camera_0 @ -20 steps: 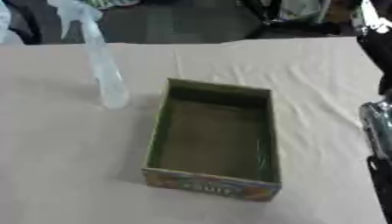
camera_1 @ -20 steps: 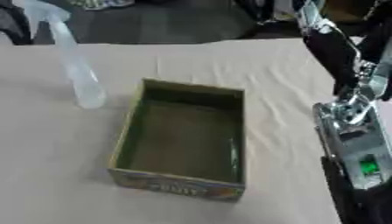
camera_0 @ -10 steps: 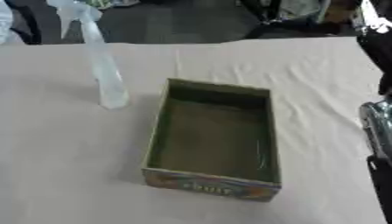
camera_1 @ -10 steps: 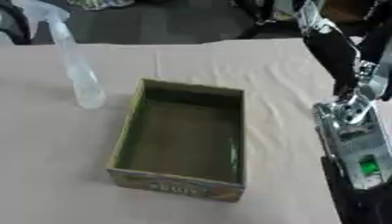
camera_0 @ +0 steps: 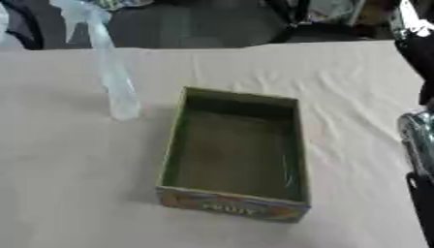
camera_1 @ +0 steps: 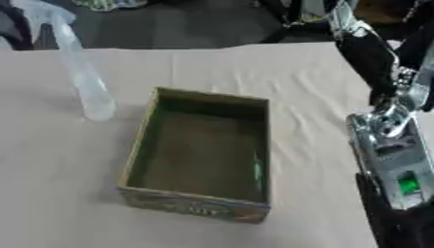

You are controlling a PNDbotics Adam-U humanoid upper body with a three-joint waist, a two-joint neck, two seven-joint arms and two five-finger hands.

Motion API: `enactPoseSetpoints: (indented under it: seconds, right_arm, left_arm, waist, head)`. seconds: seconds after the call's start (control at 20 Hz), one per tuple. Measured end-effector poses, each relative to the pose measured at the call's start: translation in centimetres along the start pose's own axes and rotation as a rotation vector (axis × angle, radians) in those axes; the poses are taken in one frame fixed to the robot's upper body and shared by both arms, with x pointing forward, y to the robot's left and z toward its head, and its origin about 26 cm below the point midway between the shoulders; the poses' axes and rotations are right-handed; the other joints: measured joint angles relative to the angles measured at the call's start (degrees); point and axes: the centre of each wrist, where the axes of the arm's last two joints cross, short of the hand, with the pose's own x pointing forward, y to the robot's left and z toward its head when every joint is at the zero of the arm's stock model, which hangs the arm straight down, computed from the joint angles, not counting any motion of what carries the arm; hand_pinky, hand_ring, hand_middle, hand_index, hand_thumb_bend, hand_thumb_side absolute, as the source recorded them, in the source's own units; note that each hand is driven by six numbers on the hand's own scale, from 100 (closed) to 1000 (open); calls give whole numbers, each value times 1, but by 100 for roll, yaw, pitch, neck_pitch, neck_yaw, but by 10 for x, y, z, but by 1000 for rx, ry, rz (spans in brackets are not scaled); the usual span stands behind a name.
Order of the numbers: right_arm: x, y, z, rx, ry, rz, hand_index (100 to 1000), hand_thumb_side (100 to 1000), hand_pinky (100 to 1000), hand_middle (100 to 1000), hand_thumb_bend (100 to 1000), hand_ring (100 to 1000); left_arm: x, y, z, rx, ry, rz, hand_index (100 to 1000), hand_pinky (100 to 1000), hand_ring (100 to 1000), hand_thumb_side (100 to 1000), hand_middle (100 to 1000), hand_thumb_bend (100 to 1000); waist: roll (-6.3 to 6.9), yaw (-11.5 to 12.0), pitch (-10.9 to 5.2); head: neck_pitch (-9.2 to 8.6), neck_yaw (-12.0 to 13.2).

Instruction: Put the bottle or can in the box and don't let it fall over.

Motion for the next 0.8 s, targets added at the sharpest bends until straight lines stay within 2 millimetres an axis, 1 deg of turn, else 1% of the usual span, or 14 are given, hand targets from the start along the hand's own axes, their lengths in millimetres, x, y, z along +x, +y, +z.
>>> enactPoseSetpoints:
  seconds: [0.05, 0.1, 0.15, 0.2, 0.3, 0.4, 0.45, 0.6, 0.7, 0.8]
  right_arm:
    - [0, 0, 0, 0, 0, 0, 800, 186, 824, 791, 688, 602]
    - [0, 0, 0, 0, 0, 0, 800, 185, 824, 791, 688, 602]
    - [0, 0, 0, 0, 0, 0, 800, 185, 824, 791, 688, 602]
    - [0, 0, 0, 0, 0, 0, 800, 185, 824, 791, 688, 602]
    - [0, 0, 0, 0, 0, 0, 800, 185, 824, 791, 688, 602]
    - [0, 0, 0, 0, 0, 0, 800, 184, 824, 791, 688, 602]
    - [0, 0, 0, 0, 0, 0, 800, 184, 825, 792, 687, 601]
    - [0, 0, 0, 0, 0, 0, 800, 184, 825, 792, 687, 601]
    - [0, 0, 0, -2, 1, 1, 800, 184, 825, 792, 687, 601]
    - [0, 0, 0, -3, 3, 2, 800, 183, 826, 792, 687, 601]
  left_arm:
    - [-1, -1, 1, -6, 42, 53, 1000, 100, 100, 1000, 312, 815]
    - [-2, -1, 1, -11, 84, 101, 1000, 100, 100, 1000, 260, 893]
    - [-3, -2, 2, -16, 126, 144, 1000, 100, 100, 1000, 217, 941]
    - [-5, -2, 3, -19, 169, 182, 1000, 100, 100, 1000, 207, 946]
    - [-8, -1, 3, -15, 253, 245, 1000, 100, 100, 1000, 186, 914]
    - [-11, 0, 4, 2, 333, 293, 1000, 100, 100, 1000, 179, 851]
    - [-12, 1, 4, 14, 370, 312, 1000, 100, 100, 1000, 176, 803]
    - [-15, 3, 4, 55, 468, 327, 1000, 100, 100, 1000, 171, 711]
    - [-18, 4, 4, 80, 532, 315, 1000, 100, 100, 1000, 172, 674]
    - [-21, 4, 3, 92, 581, 294, 1000, 100, 100, 1000, 174, 661]
  waist:
    - [0, -2, 0]
    - [0, -2, 0]
    - [0, -2, 0]
    - [0, -3, 0]
    - [0, -4, 0]
    - [0, -5, 0]
    - [0, -5, 0]
    - [1, -27, 1]
    - [5, -51, 4]
    - [7, -69, 9]
  head:
    - [-2, 2]
    - [-3, 6]
    - [-3, 12]
    - [-4, 14]
    - [-4, 16]
    - [-4, 21]
    - [-4, 23]
    - [-5, 36]
    - [-5, 40]
    - [-5, 40]
